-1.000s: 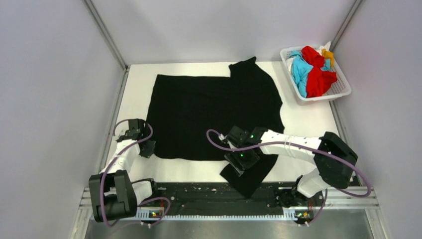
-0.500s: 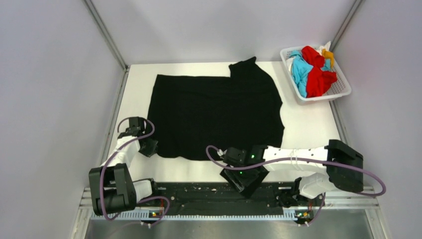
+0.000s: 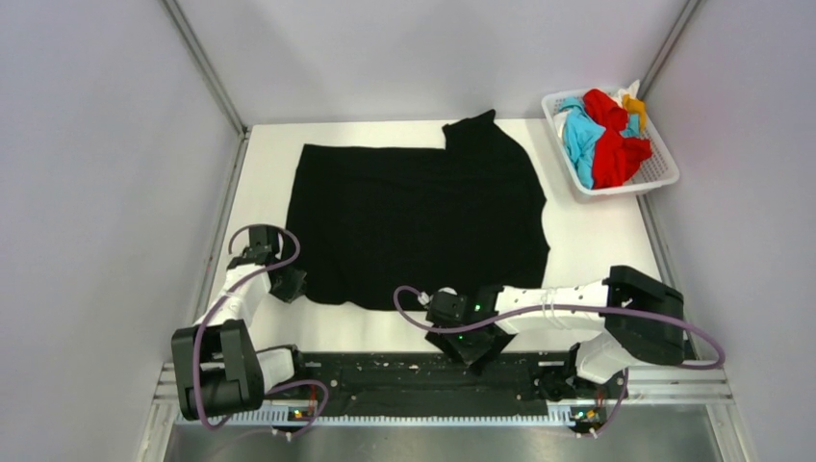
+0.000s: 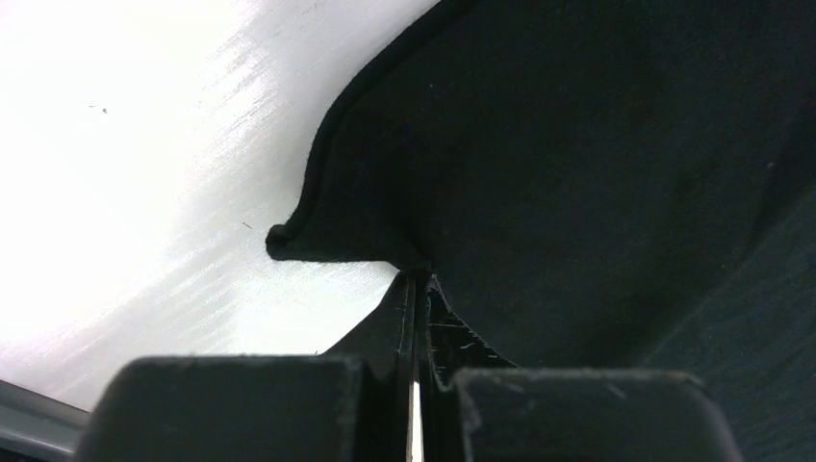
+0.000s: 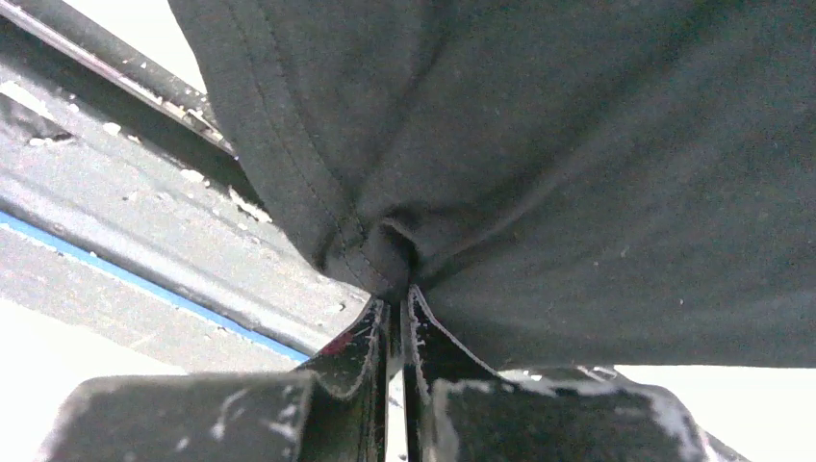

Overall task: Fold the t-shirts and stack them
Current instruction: Grab the side of the flattened tshirt closest away from the robot with both arms, then fold the flattened tshirt in 1/3 of the way

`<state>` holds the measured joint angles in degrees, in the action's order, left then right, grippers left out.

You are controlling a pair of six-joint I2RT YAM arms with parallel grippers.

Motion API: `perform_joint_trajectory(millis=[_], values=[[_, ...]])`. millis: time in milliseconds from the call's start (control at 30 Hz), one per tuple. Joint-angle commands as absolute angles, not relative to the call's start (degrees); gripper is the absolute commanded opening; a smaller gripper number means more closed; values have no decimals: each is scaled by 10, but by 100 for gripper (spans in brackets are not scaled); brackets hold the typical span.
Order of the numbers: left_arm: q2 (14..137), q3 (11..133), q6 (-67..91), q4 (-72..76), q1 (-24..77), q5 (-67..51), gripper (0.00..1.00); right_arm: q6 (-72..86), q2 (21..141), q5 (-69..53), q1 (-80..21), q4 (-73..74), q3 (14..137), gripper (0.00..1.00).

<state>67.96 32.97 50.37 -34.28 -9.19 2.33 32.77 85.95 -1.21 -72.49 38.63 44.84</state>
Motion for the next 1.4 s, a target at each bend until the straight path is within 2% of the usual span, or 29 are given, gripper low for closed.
perform_joint_trajectory(millis=[0,200,400,667,800,900,1033,1167,1367], values=[[661,334,497,-341,-93,20,0,366,871,64,-743,454,462,0],[631,356,496,-388,-93,42,0,365,802,123,-726,537,544,0],[608,359,496,-474,-93,58,0,330,757,-36,-724,593,526,0],[544,357,547,-561,-93,58,0,292,716,-136,-728,643,512,0],[498,361,589,-601,-93,92,0,301,709,-75,-720,642,521,0],[463,374,599,-603,-93,120,0,301,699,-8,-675,640,535,0],[446,388,596,-555,-93,92,0,282,693,48,-615,629,557,0],[483,386,600,-481,-93,27,0,255,707,93,-585,609,597,0],[574,413,599,-392,-92,6,0,209,722,158,-482,555,648,0]])
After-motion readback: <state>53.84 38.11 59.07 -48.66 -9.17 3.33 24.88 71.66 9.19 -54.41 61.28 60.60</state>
